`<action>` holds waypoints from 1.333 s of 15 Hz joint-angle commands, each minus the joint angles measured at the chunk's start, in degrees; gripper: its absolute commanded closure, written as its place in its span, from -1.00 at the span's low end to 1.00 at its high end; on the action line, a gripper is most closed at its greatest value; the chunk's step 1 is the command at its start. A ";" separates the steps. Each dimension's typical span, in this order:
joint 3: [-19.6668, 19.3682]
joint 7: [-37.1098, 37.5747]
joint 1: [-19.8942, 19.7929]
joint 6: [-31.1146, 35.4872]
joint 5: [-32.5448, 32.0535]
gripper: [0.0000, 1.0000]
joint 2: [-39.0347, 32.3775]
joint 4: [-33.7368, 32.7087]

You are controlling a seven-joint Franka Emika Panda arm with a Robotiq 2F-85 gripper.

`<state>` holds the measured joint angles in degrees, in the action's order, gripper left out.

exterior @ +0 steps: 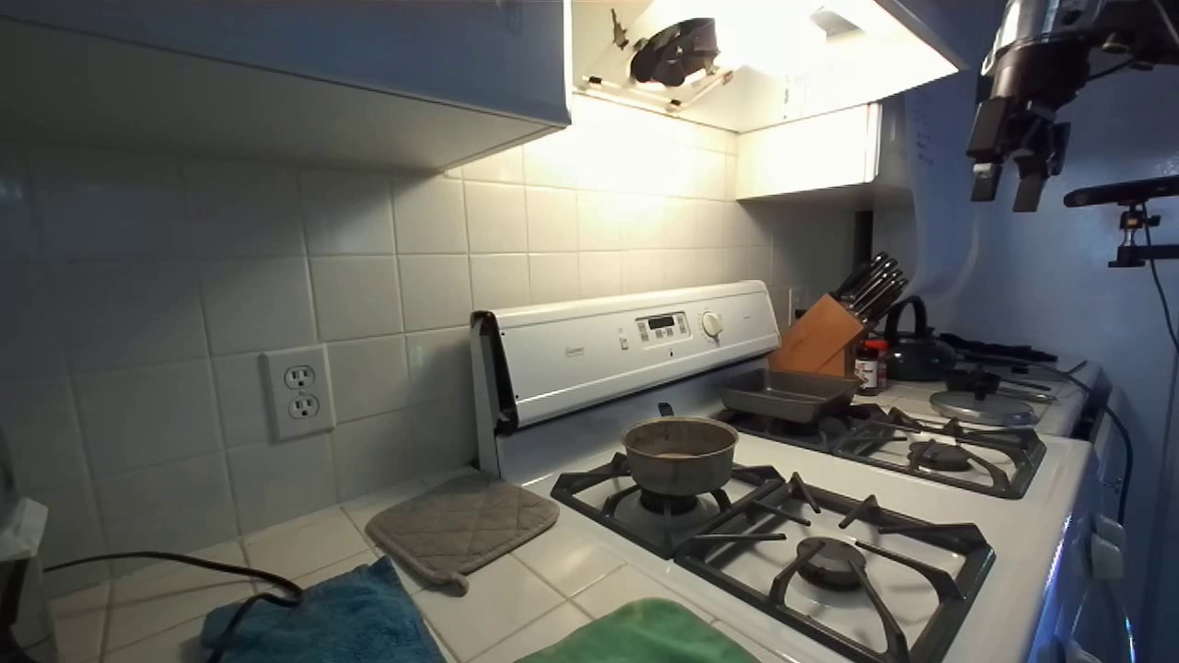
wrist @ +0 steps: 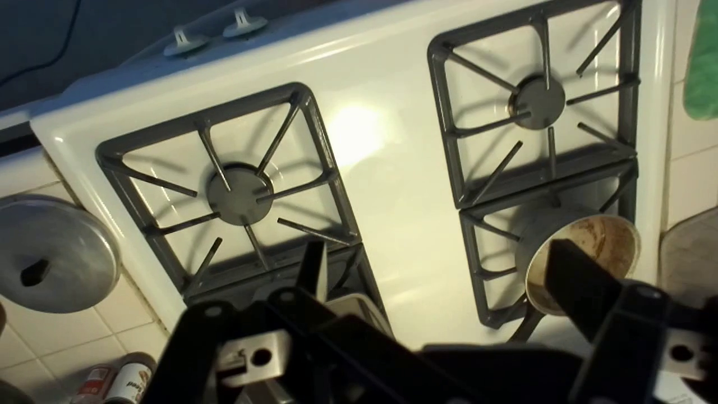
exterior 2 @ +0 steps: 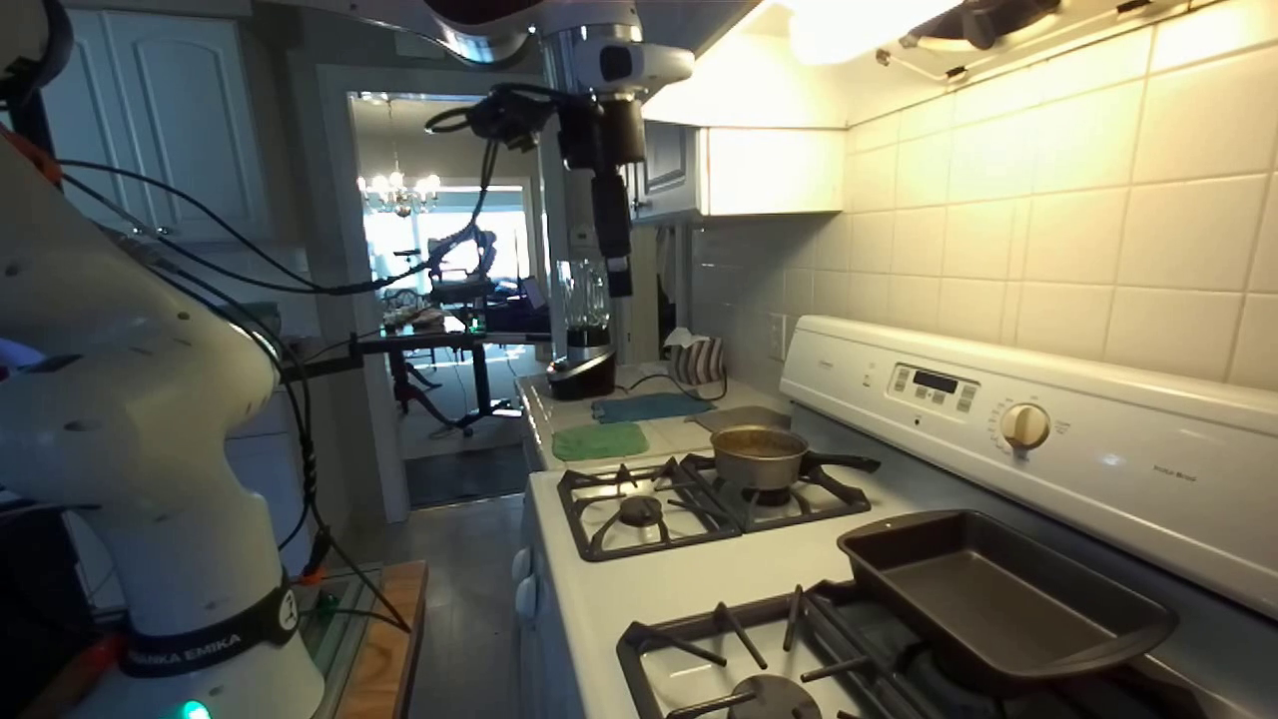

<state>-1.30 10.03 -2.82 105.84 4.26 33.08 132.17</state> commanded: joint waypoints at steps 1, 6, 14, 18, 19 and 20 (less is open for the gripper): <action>0.88 3.47 -1.74 7.16 -0.02 -1.00 -4.93 -0.23; -0.03 2.03 -2.14 14.00 -0.40 -1.00 -10.48 -0.33; -3.40 -6.14 -2.70 21.89 -1.28 -1.00 -19.34 -1.39; -5.39 -9.08 -3.36 24.84 -0.94 -1.00 -24.09 -2.58; -5.71 -8.78 -3.63 26.20 -0.87 -1.00 -25.07 -2.59; -6.01 -8.28 -3.93 27.11 -0.68 -1.00 -26.26 -3.02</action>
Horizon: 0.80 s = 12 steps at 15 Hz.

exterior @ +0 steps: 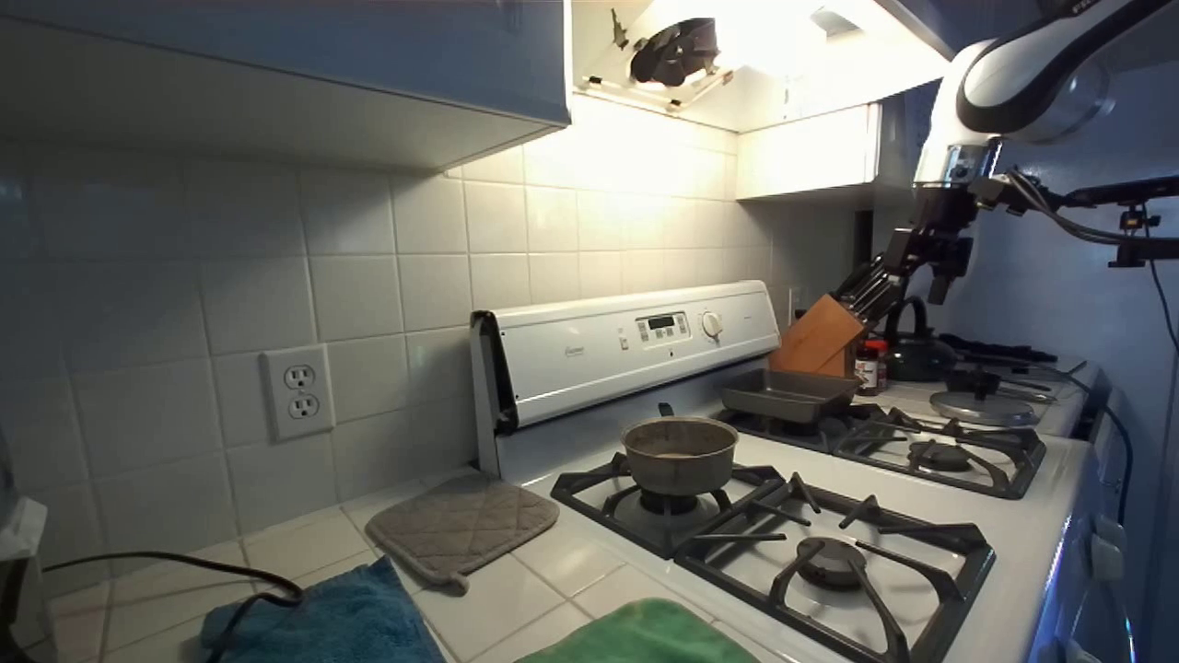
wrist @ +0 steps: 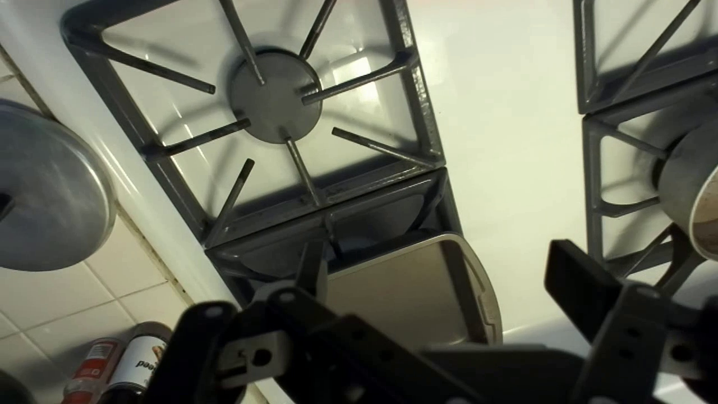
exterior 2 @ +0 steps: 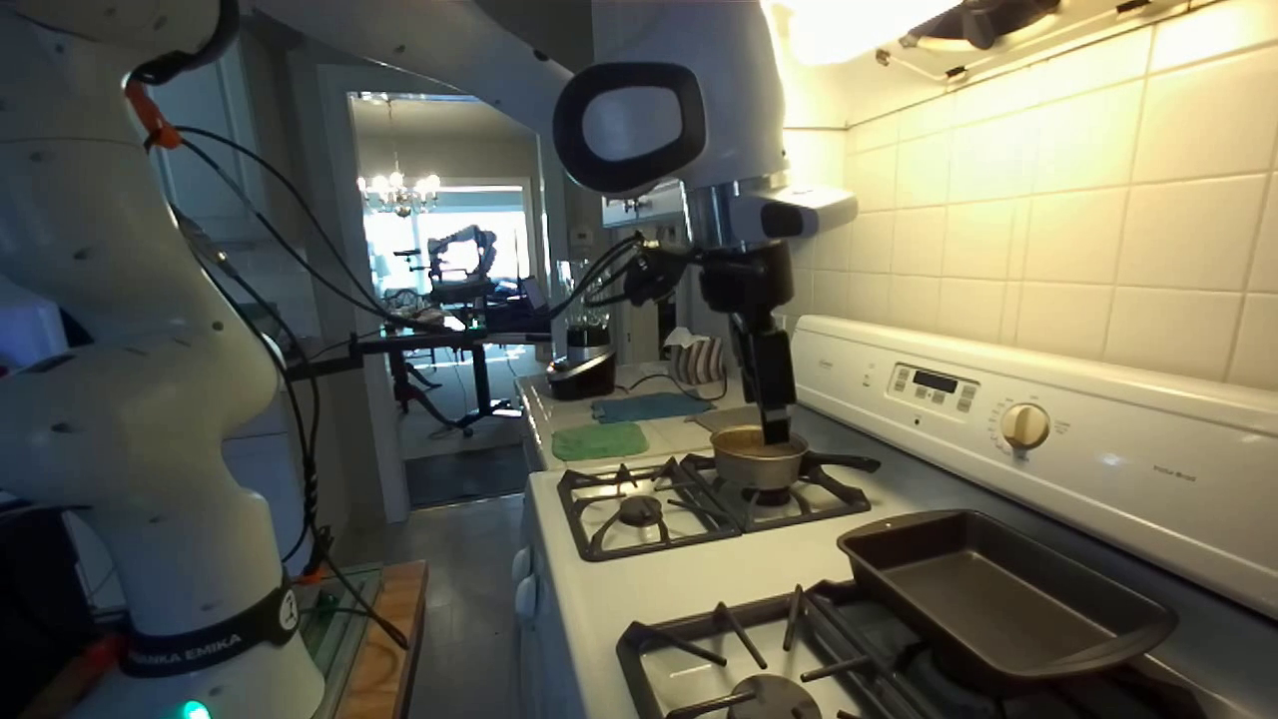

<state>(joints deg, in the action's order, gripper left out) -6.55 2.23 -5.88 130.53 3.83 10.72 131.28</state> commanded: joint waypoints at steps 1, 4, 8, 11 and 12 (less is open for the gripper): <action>-0.87 1.95 -1.39 4.35 -0.67 -1.00 -5.11 -2.43; -1.11 10.22 -2.90 10.98 -1.58 -1.00 -8.50 -3.19; -1.49 23.46 -3.70 14.91 -3.93 -1.00 -13.22 -5.05; -2.28 35.37 -2.97 13.49 -7.86 -1.00 -15.91 -6.84; -2.64 39.29 -2.62 12.94 -9.18 -1.00 -16.74 -7.51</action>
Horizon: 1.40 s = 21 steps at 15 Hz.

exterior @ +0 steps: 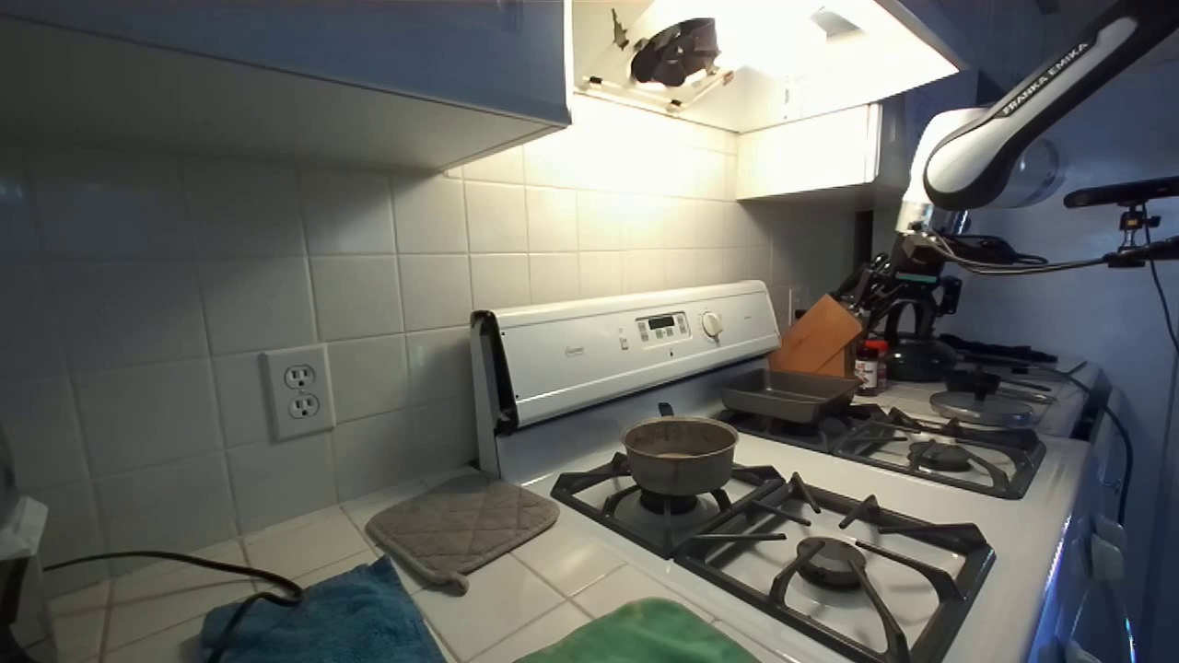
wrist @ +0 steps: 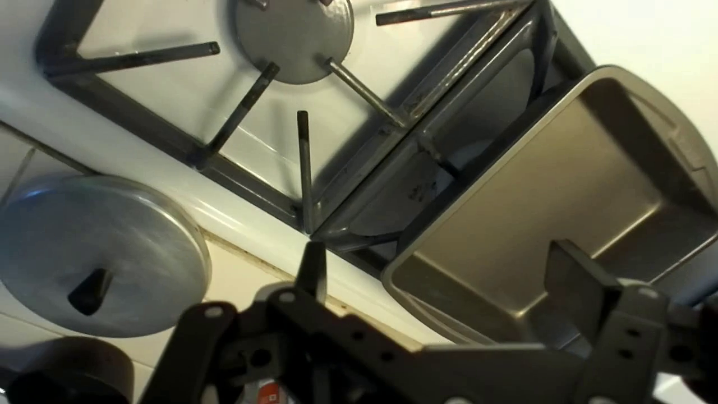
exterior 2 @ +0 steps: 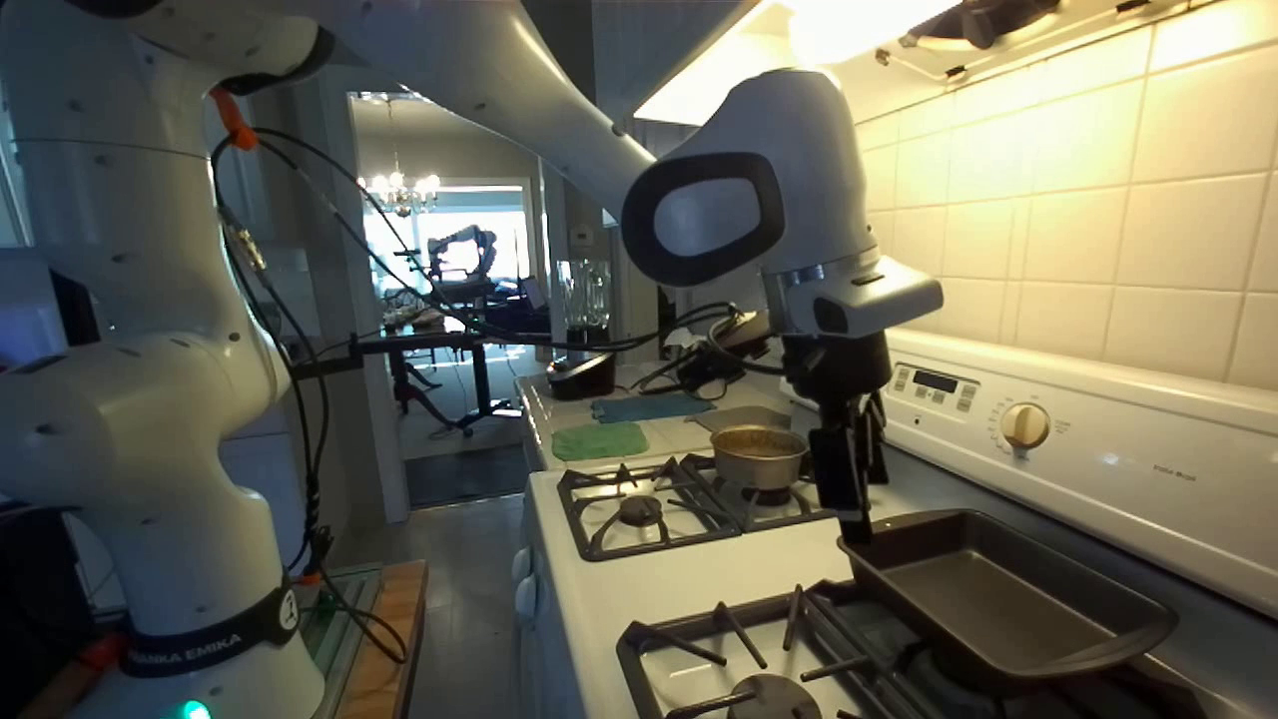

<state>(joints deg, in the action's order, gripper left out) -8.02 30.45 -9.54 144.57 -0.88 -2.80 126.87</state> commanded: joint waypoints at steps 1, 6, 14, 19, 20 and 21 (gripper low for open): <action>-1.48 14.98 1.40 -1.93 -5.72 -1.00 -4.12 -3.92; -2.26 28.02 2.61 -7.54 -5.06 -1.00 -7.52 -7.24; -2.17 26.54 2.74 -6.10 -4.31 -1.00 -7.09 -5.56; -2.12 26.11 2.56 -5.13 -3.58 -1.00 -10.68 -7.06; -2.05 25.62 2.49 -4.71 -3.12 -1.00 -11.50 -7.27; -1.94 24.83 2.39 -4.33 -2.58 -1.00 -12.34 -7.47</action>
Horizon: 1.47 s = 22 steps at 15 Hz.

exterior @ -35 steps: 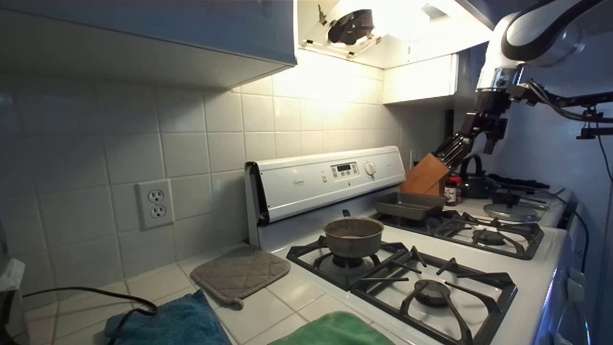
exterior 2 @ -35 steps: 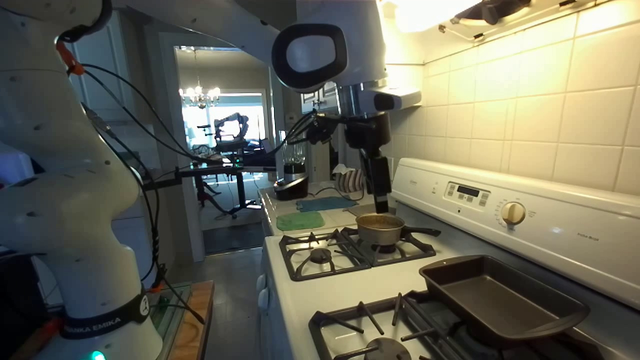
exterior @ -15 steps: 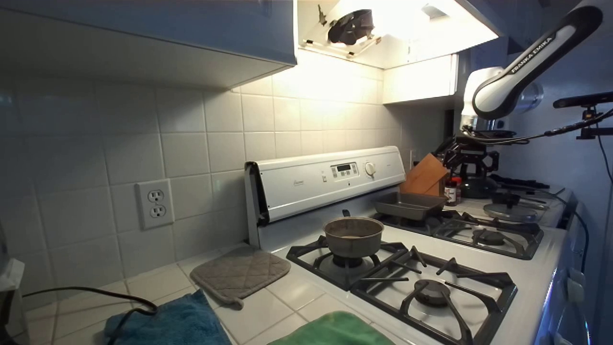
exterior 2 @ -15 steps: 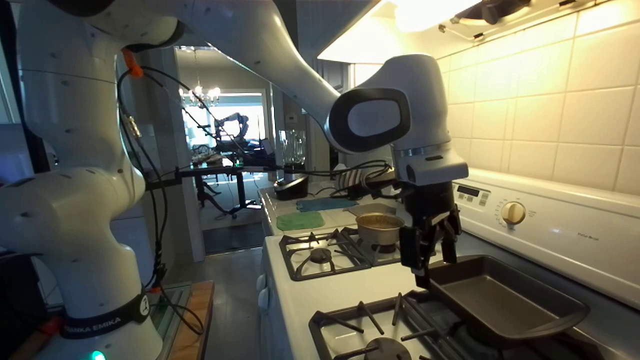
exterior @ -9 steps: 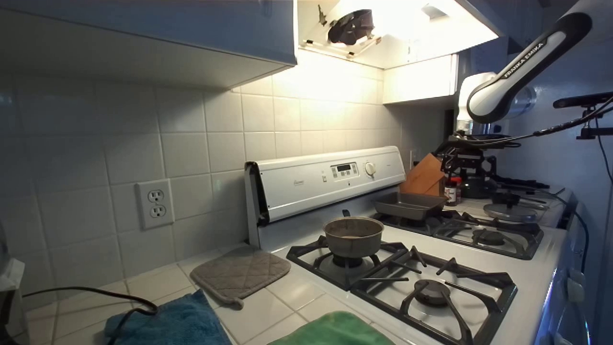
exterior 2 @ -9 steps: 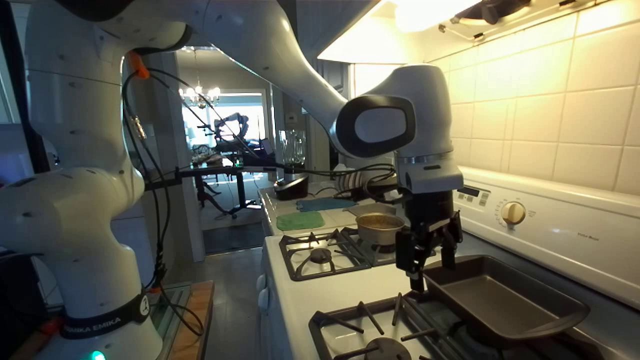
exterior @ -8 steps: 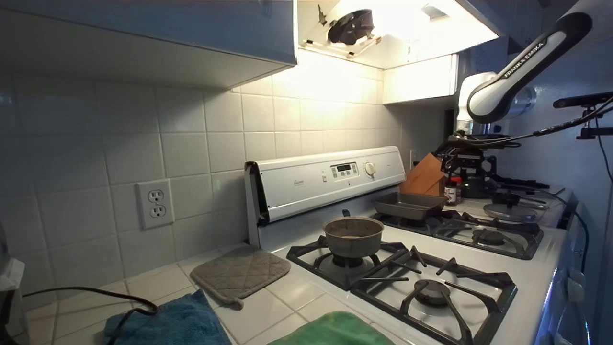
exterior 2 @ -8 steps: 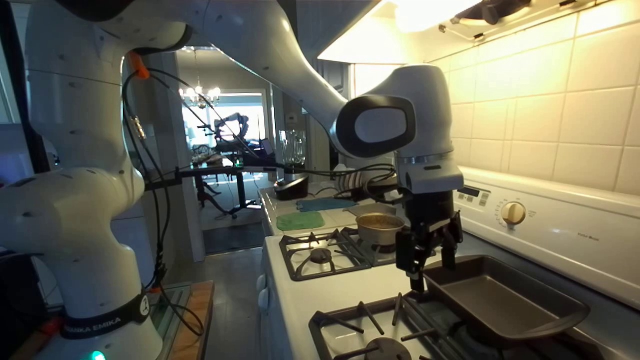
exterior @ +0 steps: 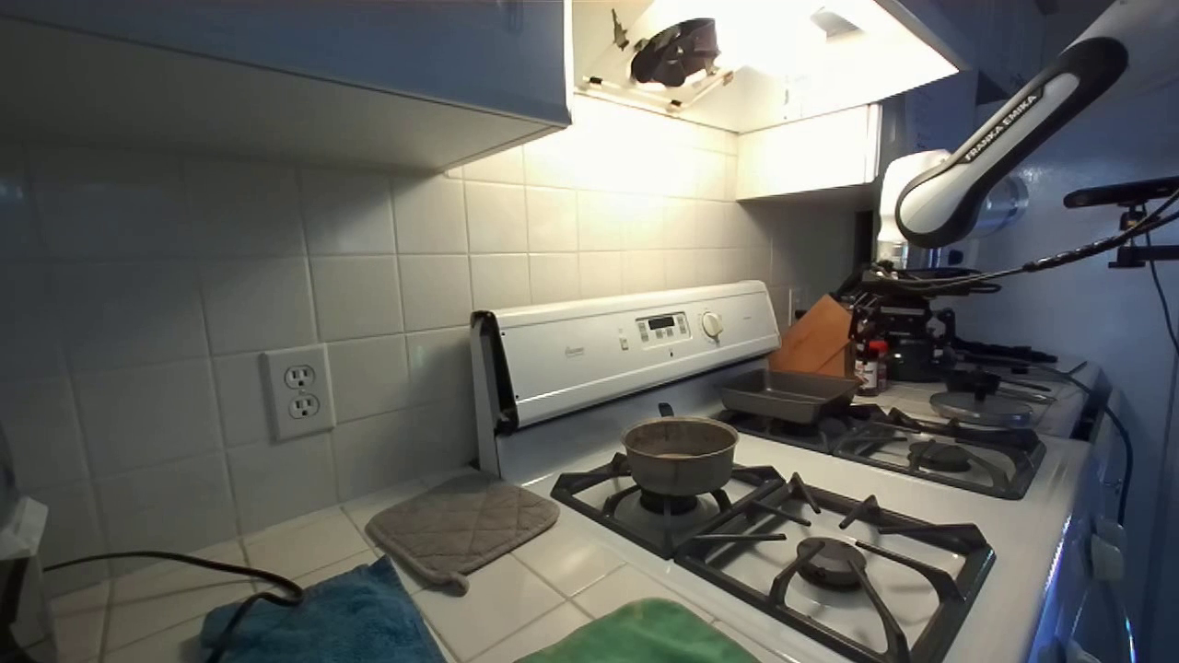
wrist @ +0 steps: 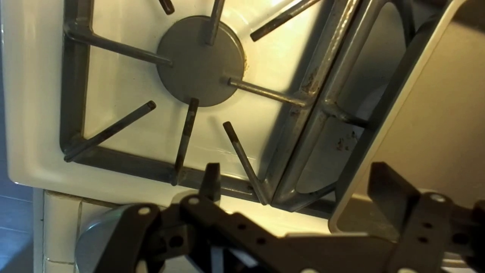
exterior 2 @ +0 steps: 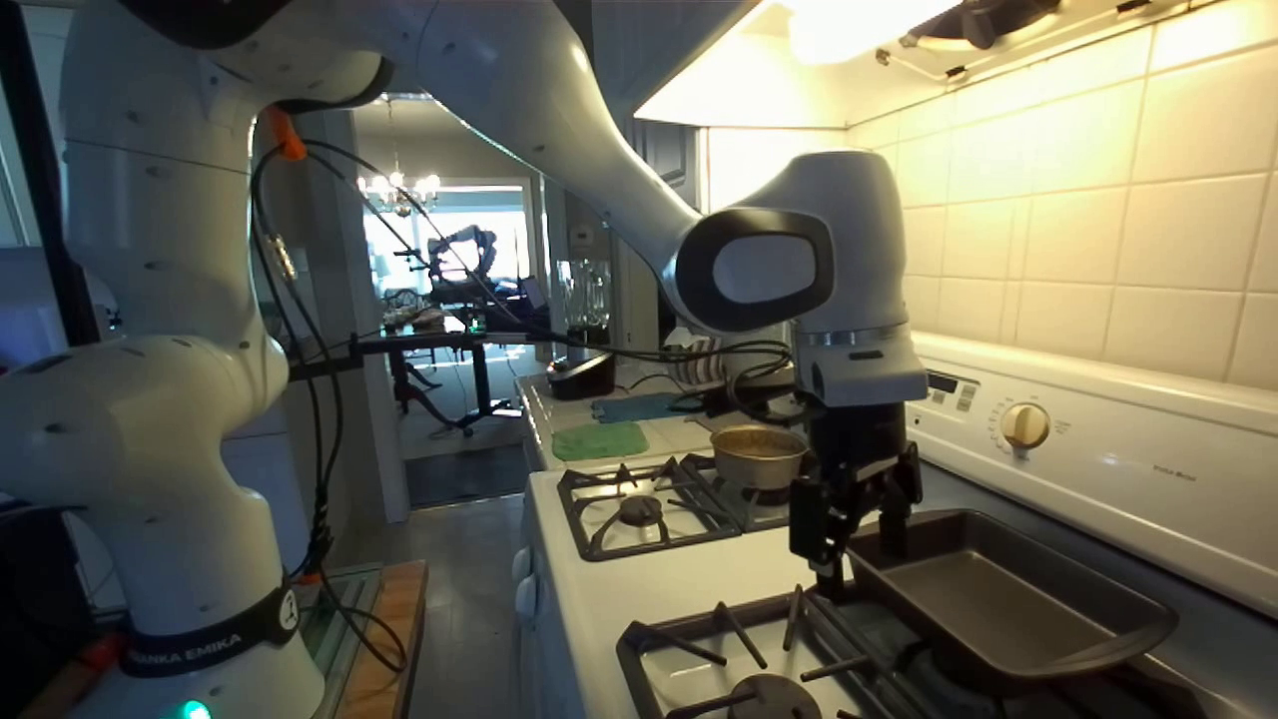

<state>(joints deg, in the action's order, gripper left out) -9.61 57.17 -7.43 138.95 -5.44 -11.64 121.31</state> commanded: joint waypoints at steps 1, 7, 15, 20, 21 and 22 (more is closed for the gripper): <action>-0.24 -2.79 0.19 2.02 2.48 -1.00 -4.42 -2.13; 0.55 -8.81 -0.42 6.65 9.42 -1.00 -9.43 -4.69; 0.35 -12.65 -0.09 8.19 14.01 -1.00 -14.58 -9.40; 0.18 -12.75 0.16 8.06 14.55 -0.21 -16.06 -11.19; 0.20 -12.78 0.15 8.10 14.59 -0.04 -16.31 -11.44; 0.17 -12.73 0.18 8.08 14.55 0.09 -16.49 -11.62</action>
<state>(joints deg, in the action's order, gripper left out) -9.41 46.22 -7.41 146.49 6.79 -26.44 111.63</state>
